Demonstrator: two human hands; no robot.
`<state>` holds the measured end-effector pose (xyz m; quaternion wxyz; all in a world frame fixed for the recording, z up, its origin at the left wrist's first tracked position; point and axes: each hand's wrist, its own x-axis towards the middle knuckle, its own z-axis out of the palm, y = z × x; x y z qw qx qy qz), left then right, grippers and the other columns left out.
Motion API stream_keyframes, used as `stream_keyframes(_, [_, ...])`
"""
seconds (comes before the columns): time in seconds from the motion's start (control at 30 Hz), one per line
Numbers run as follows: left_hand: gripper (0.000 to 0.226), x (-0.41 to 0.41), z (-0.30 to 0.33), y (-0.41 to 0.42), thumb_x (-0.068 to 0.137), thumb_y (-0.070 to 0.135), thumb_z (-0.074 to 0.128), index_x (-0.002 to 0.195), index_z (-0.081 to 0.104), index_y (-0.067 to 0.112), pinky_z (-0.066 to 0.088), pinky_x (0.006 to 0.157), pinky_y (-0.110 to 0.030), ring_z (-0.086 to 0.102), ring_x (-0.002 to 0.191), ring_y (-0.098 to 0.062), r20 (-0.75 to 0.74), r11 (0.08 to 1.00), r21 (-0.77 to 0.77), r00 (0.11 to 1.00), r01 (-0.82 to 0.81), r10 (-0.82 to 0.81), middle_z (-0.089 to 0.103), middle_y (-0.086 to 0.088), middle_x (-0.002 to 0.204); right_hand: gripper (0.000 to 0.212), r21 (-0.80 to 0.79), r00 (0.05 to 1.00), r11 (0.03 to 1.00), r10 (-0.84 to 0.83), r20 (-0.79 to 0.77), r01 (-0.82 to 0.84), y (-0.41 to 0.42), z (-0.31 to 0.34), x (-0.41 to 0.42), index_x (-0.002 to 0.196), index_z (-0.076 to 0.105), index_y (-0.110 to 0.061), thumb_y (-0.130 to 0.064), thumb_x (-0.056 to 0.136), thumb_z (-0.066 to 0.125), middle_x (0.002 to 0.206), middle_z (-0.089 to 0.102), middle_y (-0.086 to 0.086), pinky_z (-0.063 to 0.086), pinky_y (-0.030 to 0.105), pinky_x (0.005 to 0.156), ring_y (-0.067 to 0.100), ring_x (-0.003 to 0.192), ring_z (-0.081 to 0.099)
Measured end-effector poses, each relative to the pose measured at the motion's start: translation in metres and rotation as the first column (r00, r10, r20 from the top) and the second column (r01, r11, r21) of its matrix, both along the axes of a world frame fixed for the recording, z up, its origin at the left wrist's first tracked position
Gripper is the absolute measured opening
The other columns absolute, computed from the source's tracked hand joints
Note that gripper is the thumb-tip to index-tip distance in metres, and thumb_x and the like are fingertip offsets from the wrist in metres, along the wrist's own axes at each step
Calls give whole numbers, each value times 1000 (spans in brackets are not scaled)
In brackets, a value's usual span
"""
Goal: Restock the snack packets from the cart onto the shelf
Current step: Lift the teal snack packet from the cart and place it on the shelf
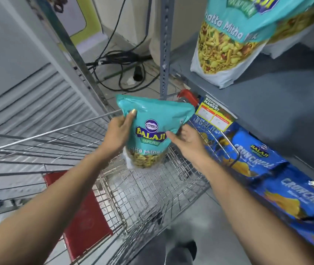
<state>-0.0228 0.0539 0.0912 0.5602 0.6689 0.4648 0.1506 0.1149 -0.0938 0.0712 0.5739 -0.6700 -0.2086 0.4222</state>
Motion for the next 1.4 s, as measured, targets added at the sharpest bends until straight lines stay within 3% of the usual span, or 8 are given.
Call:
stream_keyframes(0.37, [79,61,178,-51,78,71,43,80,65,-5,53,66,-43,54,66,-14,196,883,332,892,331,-408,76,-18,82,15,389,876,862,-430,220,325,-98,175,12,87,70,-9,-22,80,71,89,70,28,49,38,70,17,79,57])
stream_keyframes(0.47, [73,113,199,-76,86,63,41,79,63,-5,53,69,-43,51,69,-10,226,819,419,829,391,-511,76,-14,82,3,422,810,813,-530,251,402,-130,200,45,79,71,-19,-18,81,69,75,75,-5,52,26,70,8,75,60])
stream_keyframes(0.57, [65,168,215,-106,90,56,40,59,49,0,41,58,-39,42,59,-12,209,770,498,807,399,-553,52,-2,60,13,422,699,765,-630,338,485,-160,219,84,71,66,-18,-12,81,69,70,66,1,47,25,64,9,70,54])
stream_keyframes(0.7, [60,233,225,-140,97,36,48,44,37,11,34,50,-21,37,42,3,336,808,435,761,396,-554,44,8,38,14,417,593,730,-683,425,542,-191,231,141,70,65,-3,-10,80,71,62,61,1,42,21,57,7,64,49])
stream_keyframes(0.93, [20,307,191,-165,95,29,51,100,62,13,51,91,-31,62,95,-8,438,775,344,640,530,-632,68,-5,105,17,243,565,732,-657,500,636,-226,198,208,72,64,-10,-22,81,71,62,66,-7,46,28,58,0,56,53])
stream_keyframes(1.03, [15,320,196,-168,95,15,53,109,57,13,51,89,-20,65,92,0,563,813,337,591,474,-578,66,-5,109,13,314,512,605,-792,333,732,-241,203,224,92,65,-15,-27,86,64,83,72,-2,51,29,67,6,71,58])
stream_keyframes(1.17, [25,335,212,-169,88,25,59,103,61,6,47,82,-34,57,83,-14,551,821,340,611,458,-569,64,-8,97,15,423,369,432,-902,226,797,-252,226,243,62,59,-21,-23,73,68,53,60,-15,44,28,63,12,64,51])
stream_keyframes(1.4, [26,332,185,-172,91,15,61,114,55,4,49,75,-9,65,85,7,606,864,164,642,476,-469,68,5,99,15,383,501,577,-817,287,721,-258,200,239,83,59,-22,-12,81,70,67,66,-16,50,14,62,0,62,59])
